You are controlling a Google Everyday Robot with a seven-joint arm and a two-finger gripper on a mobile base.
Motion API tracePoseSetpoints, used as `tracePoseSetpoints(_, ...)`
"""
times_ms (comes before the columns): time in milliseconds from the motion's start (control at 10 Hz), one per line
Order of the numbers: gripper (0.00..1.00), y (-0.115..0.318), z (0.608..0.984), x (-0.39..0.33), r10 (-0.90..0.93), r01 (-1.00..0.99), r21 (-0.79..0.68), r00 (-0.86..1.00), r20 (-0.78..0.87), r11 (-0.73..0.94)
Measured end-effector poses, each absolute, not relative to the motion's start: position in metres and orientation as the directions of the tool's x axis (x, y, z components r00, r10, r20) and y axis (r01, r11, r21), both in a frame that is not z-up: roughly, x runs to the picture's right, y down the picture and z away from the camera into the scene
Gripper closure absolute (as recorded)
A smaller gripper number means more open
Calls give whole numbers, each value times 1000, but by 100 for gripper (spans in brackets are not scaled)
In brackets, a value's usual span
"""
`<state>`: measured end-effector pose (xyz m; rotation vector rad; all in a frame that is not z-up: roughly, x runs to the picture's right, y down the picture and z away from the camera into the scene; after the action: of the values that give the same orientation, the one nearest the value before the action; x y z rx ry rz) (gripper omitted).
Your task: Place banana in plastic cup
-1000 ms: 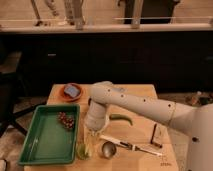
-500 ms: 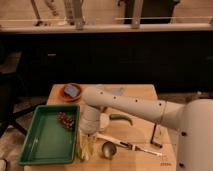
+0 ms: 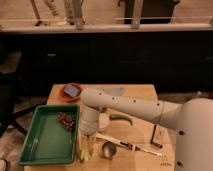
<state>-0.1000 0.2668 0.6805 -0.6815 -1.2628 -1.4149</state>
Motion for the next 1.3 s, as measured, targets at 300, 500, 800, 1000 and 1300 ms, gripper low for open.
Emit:
tracePoseSetpoints(300, 98, 270, 680, -102, -323, 937, 326, -272, 906, 124)
tracePoseSetpoints(500, 95, 270, 681, -102, -322, 937, 325, -272, 907, 124)
tracePoseSetpoints(800, 66, 270, 681, -102, -322, 937, 325, -272, 907, 125)
tracePoseSetpoints(1000, 46, 270, 681, -102, -322, 937, 325, -272, 907, 125)
tracePoseSetpoints(1300, 21, 270, 681, -102, -321, 937, 325, -271, 907, 126)
